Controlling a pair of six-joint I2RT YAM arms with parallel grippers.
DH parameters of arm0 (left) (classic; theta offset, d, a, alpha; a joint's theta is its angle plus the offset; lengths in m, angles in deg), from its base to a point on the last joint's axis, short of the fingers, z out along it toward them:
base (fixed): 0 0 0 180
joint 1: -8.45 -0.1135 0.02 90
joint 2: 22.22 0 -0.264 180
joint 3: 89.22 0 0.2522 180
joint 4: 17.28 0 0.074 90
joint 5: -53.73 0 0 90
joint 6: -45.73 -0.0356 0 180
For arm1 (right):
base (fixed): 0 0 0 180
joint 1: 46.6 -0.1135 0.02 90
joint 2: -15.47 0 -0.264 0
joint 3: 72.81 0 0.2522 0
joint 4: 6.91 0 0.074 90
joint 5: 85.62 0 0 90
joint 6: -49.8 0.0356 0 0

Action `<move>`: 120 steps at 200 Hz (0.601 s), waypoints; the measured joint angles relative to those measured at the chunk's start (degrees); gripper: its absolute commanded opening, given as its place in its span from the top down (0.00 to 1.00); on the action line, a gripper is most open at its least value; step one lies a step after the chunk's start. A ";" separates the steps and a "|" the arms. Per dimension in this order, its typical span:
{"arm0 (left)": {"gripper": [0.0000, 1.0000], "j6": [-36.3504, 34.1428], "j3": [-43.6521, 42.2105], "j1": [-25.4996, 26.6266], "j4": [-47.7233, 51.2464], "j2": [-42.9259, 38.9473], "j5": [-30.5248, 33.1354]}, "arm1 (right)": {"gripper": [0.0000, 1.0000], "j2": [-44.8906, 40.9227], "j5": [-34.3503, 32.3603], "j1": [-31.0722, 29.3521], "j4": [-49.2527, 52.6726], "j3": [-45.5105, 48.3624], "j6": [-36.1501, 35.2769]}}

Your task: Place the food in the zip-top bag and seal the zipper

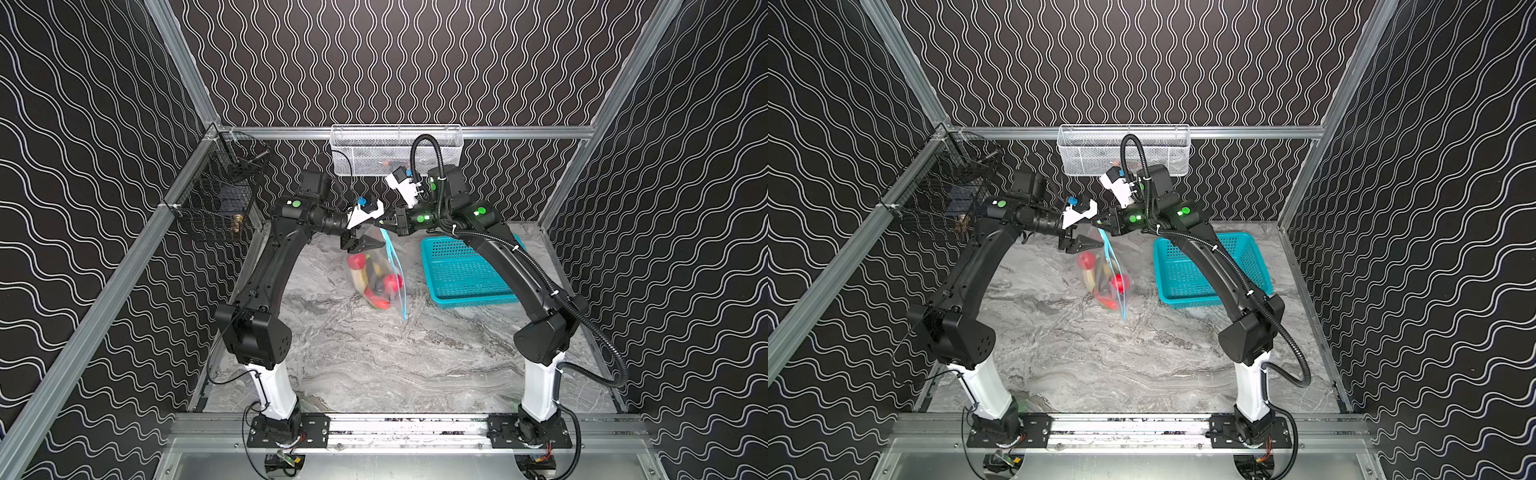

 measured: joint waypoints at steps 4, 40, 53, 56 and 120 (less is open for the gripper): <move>0.59 -0.02 -0.33 0.26 -0.11 -0.22 0.24 | 1.00 0.00 0.00 0.02 -0.02 0.09 0.00; 1.00 0.22 -1.36 1.07 -0.50 -1.51 3.26 | 1.00 -0.31 0.00 0.00 -0.11 1.38 -0.70; 1.00 1.77 -1.36 1.11 -0.57 -1.55 3.80 | 1.00 -0.57 -0.79 0.00 -0.48 2.12 -0.94; 1.00 1.75 -1.38 1.14 -0.63 -1.57 3.98 | 1.00 -0.66 -0.90 0.00 -0.68 2.29 -1.05; 1.00 13.90 -1.81 1.16 -4.33 -2.58 6.58 | 1.00 -1.95 -2.38 1.22 -8.41 7.96 -1.51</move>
